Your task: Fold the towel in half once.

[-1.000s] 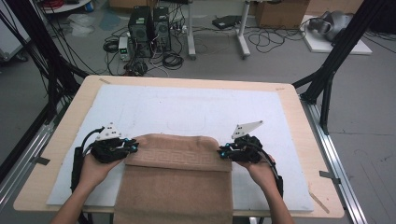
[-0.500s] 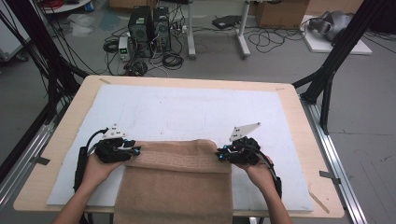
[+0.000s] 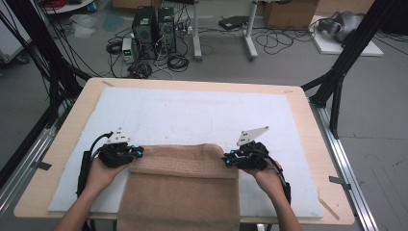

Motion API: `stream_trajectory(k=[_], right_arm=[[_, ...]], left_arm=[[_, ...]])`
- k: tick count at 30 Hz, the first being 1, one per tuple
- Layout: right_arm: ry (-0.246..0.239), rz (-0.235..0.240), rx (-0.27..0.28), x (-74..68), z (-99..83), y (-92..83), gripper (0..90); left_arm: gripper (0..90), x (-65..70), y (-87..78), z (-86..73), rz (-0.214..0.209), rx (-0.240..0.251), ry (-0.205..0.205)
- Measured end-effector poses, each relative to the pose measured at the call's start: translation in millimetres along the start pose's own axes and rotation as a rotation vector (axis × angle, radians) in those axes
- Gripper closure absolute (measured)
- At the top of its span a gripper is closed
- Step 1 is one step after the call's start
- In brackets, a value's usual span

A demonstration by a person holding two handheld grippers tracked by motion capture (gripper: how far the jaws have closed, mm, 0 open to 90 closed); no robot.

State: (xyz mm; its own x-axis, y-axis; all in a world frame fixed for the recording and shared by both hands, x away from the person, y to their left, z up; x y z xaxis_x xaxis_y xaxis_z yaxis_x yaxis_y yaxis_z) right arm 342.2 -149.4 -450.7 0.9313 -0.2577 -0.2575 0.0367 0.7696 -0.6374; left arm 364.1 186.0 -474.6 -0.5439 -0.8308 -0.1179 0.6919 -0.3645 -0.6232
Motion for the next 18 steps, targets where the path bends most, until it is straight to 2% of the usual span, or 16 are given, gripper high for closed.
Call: stream_trajectory(k=[12, 18], right_arm=[[-0.015, -0.008, 0.018, -4.5, 4.2, -8.5, 80.6], [-0.031, -0.003, 0.031, -14.5, 4.4, -14.9, 80.6]], left_arm=[[85.8, 0.6, -30.8, 21.4, -0.005, 0.105, -0.009], [85.9, 7.4, -49.2, 16.9, -0.025, 0.134, 0.002]])
Point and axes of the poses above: each handheld gripper's, and its own axes: y roughly forward along the jaws, z roughly out of its top, x roughly to its right, the point moved 8 cm from there along y, roughly forward along the jaws, and after that the axes turned 13 degrees about z, right-handed, at the moved point
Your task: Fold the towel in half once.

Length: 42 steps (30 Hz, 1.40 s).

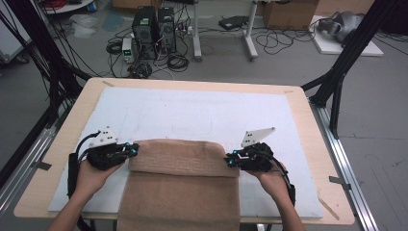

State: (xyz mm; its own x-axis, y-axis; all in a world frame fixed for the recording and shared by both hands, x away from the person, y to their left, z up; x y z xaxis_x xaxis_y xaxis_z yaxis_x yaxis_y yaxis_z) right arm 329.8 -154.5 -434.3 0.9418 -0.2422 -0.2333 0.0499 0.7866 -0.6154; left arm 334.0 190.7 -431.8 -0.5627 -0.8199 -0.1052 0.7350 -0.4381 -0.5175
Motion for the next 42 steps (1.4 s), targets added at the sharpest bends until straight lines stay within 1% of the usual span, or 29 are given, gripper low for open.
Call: stream_trajectory(k=[2, 4, 5, 7, 10, 11, 12, 13, 15, 18, 20, 21, 23, 24, 25, 27, 28, 29, 30, 32, 33, 34, 35, 37, 38, 39, 40, 41, 42], right_arm=[[-0.006, 0.006, -0.003, -7.2, -2.5, -0.5, 80.5], [-0.015, 0.019, -0.007, -15.8, -6.1, 0.2, 80.6], [-0.018, 0.026, -0.01, -20.9, -7.8, 1.3, 80.6], [-0.035, 0.036, -0.029, -31.6, -13.6, 3.3, 80.5], [-0.038, 0.062, -0.044, -44.0, -20.5, 3.3, 78.8], [-0.039, 0.073, -0.037, -47.7, -21.0, 2.6, 78.2], [-0.047, 0.077, -0.03, -49.7, -20.8, 1.1, 77.8], [-0.049, 0.081, -0.026, -51.7, -20.1, -0.9, 77.2], [-0.049, 0.076, -0.012, -51.7, -17.3, -4.7, 76.0], [-0.048, 0.067, 0.019, -48.5, -12.3, -10.7, 73.3], [-0.043, 0.041, 0.015, -43.6, -11.8, -13.0, 70.1], [-0.032, 0.032, 0.011, -41.1, -12.3, -13.0, 69.0], [-0.03, 0.01, 0.003, -34.4, -13.7, -12.7, 66.6], [-0.017, 0.004, -0.002, -31.0, -15.1, -12.5, 65.7], [-0.009, -0.002, -0.001, -26.9, -16.1, -11.6, 64.3], [0.008, -0.032, -0.023, -17.9, -20.0, -9.0, 62.0], [0.015, -0.04, -0.03, -13.1, -21.6, -7.2, 60.1], [0.025, -0.052, -0.031, -8.5, -22.9, -5.3, 58.4], [0.033, -0.059, -0.035, -4.4, -24.4, -3.4, 58.2], [0.044, -0.078, -0.035, 3.7, -26.6, 0.0, 54.2], [0.055, -0.1, -0.038, 9.3, -28.4, 1.3, 53.4], [0.063, -0.096, -0.033, 11.8, -29.2, 2.7, 53.2], [0.068, -0.103, -0.027, 15.8, -30.3, 4.1, 52.0], [0.086, -0.115, -0.028, 22.5, -33.0, 6.7, 50.4], [0.095, -0.113, -0.032, 25.0, -34.5, 8.3, 49.5], [0.093, -0.12, -0.037, 28.4, -35.5, 9.9, 48.5], [0.103, -0.12, -0.039, 30.2, -36.7, 11.4, 48.0], [0.112, -0.118, -0.045, 32.3, -38.1, 13.4, 47.5], [0.11, -0.122, -0.055, 34.6, -39.6, 14.7, 46.2]], left_arm=[[85.9, 5.7, -8.2, -8.9, -0.015, -0.002, 0.007], [85.9, 12.1, -14.7, -17.9, -0.029, -0.002, -0.002], [85.9, 16.2, -18.7, -23.8, -0.041, -0.006, 0.001], [85.9, 24.6, -27.1, -35.4, -0.063, -0.01, 0.003], [84.6, 35.8, -39.6, -49.5, -0.118, -0.031, -0.001], [83.2, 38.6, -43.3, -51.9, -0.139, -0.04, -0.004], [81.5, 39.6, -46.7, -52.8, -0.145, -0.045, 0.008], [80.1, 39.6, -49.5, -51.7, -0.143, -0.042, 0.02], [76.8, 38.0, -53.0, -45.9, -0.141, -0.034, 0.026], [72.8, 33.4, -52.8, -36.2, -0.13, -0.017, 0.032], [70.0, 30.0, -47.8, -32.3, -0.118, -0.015, 0.031], [68.2, 28.8, -44.5, -31.0, -0.118, -0.016, 0.022], [65.8, 25.7, -37.4, -29.2, -0.103, -0.013, 0.017], [64.5, 24.4, -33.6, -28.9, -0.1, -0.014, 0.011], [63.3, 22.7, -29.4, -28.6, -0.089, -0.014, 0.011], [61.7, 18.7, -20.6, -28.7, -0.072, -0.022, 0.005], [60.7, 16.2, -15.9, -28.8, -0.055, -0.025, 0.004], [58.6, 14.4, -11.0, -28.6, -0.042, -0.029, -0.005], [56.6, 11.5, -6.0, -29.0, -0.031, -0.04, -0.003], [54.6, 5.9, 1.6, -29.5, 0.002, -0.051, -0.001], [53.0, 3.9, 4.5, -29.9, 0.01, -0.056, -0.002], [52.0, 0.5, 8.5, -31.0, 0.027, -0.064, -0.002], [51.3, -3.2, 13.3, -32.2, 0.035, -0.076, -0.014], [49.9, -8.6, 19.3, -35.3, 0.055, -0.097, -0.009], [48.9, -11.3, 22.8, -36.8, 0.057, -0.109, -0.019], [47.8, -12.8, 26.0, -38.1, 0.054, -0.12, -0.027], [47.5, -15.0, 29.7, -40.0, 0.058, -0.132, -0.026], [46.8, -16.0, 32.8, -41.5, 0.055, -0.144, -0.036], [45.3, -16.6, 34.8, -42.7, 0.05, -0.153, -0.036]])
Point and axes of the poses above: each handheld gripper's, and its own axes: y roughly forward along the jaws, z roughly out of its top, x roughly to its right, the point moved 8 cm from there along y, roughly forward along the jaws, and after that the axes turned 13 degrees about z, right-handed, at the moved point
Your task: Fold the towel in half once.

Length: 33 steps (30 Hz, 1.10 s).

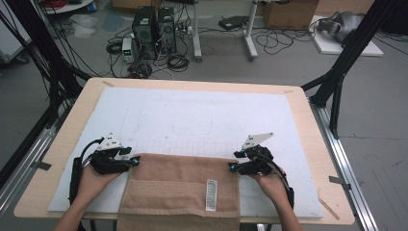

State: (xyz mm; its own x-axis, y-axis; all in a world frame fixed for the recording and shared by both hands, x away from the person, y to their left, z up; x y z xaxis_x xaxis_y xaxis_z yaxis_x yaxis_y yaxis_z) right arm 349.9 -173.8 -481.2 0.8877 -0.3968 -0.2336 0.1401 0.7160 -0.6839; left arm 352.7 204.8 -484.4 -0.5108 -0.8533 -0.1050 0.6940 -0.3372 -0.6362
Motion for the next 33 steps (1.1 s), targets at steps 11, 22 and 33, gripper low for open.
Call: stream_trajectory(k=[11, 22, 33], right_arm=[[0.036, 0.038, -0.038, 5.8, -8.8, 11.8, 44.8], [0.029, 0.088, -0.052, -2.4, -8.3, 13.5, 69.8], [0.018, 0.124, -0.055, -2.5, -5.5, 10.7, 81.8]], left_arm=[[53.3, 6.5, 10.4, -5.2, -0.062, -0.038, 0.021], [70.3, 12.3, 8.1, -5.4, -0.089, -0.033, 0.048], [81.9, 13.1, 5.5, 0.1, -0.055, -0.012, 0.071]])
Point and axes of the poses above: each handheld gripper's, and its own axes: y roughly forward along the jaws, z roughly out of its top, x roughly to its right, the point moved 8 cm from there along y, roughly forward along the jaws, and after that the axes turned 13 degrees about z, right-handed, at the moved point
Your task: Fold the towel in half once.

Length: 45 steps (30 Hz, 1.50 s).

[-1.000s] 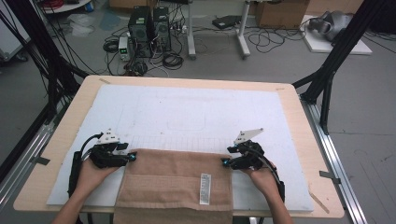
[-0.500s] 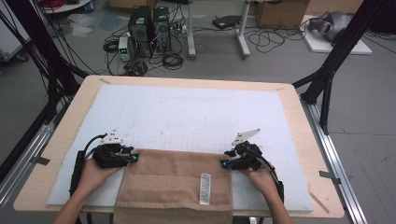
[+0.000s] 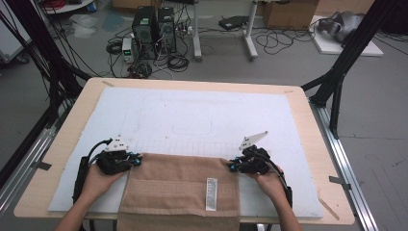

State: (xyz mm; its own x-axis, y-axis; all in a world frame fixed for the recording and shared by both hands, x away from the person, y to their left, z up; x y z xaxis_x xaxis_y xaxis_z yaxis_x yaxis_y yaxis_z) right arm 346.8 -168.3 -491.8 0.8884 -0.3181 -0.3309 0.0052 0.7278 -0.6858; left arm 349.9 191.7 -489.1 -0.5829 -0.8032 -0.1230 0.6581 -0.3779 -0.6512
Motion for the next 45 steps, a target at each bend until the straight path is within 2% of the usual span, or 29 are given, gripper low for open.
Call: stream_trajectory(k=[4, 7, 9, 12, 16, 19, 22, 24, 27, 29, 31, 32, 33, 35, 36, 37, 39, 42, 45], right_arm=[[-0.009, -0.004, 0.002, 1.3, 6.2, -4.4, 82.6], [-0.007, -0.019, 0.028, 6.6, 15.7, -13.4, 83.0], [-0.014, -0.045, 0.039, 11.3, 23.3, -19.3, 83.1], [-0.024, -0.091, 0.053, 20.5, 40.7, -31.7, 83.2], [-0.033, -0.142, 0.053, 36.8, 69.2, -51.8, 84.4], [-0.034, -0.182, 0.078, 50.3, 90.8, -69.0, 84.5], [-0.041, -0.214, 0.105, 60.3, 113.4, -85.4, 84.8], [-0.05, -0.24, 0.111, 65.5, 129.7, -95.4, 84.9], [-0.06, -0.275, 0.129, 74.3, 156.0, -112.3, 85.0], [-0.058, -0.284, 0.151, 78.7, 170.1, -121.2, 85.0], [-0.06, -0.307, 0.15, 83.9, 181.9, -128.3, 84.6], [-0.056, -0.319, 0.144, 87.1, 185.4, -129.6, 82.3], [-0.054, -0.33, 0.138, 90.4, 187.0, -127.4, 76.8], [-0.023, -0.32, 0.134, 95.3, 183.5, -120.8, 61.0], [-0.006, -0.308, 0.135, 97.0, 179.1, -115.8, 61.2], [-0.011, -0.298, 0.125, 97.1, 172.4, -110.4, 61.1], [-0.008, -0.291, 0.116, 96.1, 157.0, -99.8, 60.0], [0.012, -0.269, 0.106, 94.0, 133.6, -86.3, 57.3], [0.013, -0.247, 0.131, 87.2, 117.1, -74.9, 55.4]], left_arm=[[82.5, -4.5, -1.3, 10.6, 0.017, 0.021, -0.012], [82.8, -10.0, -1.0, 21.0, 0.031, 0.033, -0.025], [82.8, -17.0, -0.9, 35.6, 0.044, 0.049, -0.037], [83.0, -28.7, -0.6, 59.6, 0.065, 0.07, -0.057], [83.1, -45.3, 1.5, 90.9, 0.093, 0.063, -0.049], [83.9, -58.5, 0.9, 115.4, 0.116, 0.068, -0.049], [85.2, -74.3, -6.0, 147.6, 0.143, 0.098, -0.067], [85.3, -83.3, -11.0, 165.9, 0.169, 0.106, -0.056], [85.3, -98.6, -22.4, 203.3, 0.214, 0.164, -0.063], [85.3, -106.6, -25.5, 220.8, 0.242, 0.178, -0.058], [85.3, -108.7, -23.1, 227.8, 0.261, 0.183, -0.048], [84.6, -107.9, -18.7, 226.9, 0.269, 0.183, -0.041], [81.1, -107.0, -12.9, 222.5, 0.266, 0.162, -0.042], [65.1, -106.9, -3.0, 210.9, 0.279, 0.134, -0.047], [65.0, -106.2, 0.6, 202.9, 0.27, 0.134, -0.053], [64.3, -105.2, 4.0, 194.3, 0.257, 0.138, -0.064], [62.4, -103.2, 10.2, 174.0, 0.243, 0.114, -0.081], [61.3, -94.1, 17.3, 143.4, 0.201, 0.104, -0.108], [60.1, -82.6, 21.6, 122.3, 0.163, 0.106, -0.118]])
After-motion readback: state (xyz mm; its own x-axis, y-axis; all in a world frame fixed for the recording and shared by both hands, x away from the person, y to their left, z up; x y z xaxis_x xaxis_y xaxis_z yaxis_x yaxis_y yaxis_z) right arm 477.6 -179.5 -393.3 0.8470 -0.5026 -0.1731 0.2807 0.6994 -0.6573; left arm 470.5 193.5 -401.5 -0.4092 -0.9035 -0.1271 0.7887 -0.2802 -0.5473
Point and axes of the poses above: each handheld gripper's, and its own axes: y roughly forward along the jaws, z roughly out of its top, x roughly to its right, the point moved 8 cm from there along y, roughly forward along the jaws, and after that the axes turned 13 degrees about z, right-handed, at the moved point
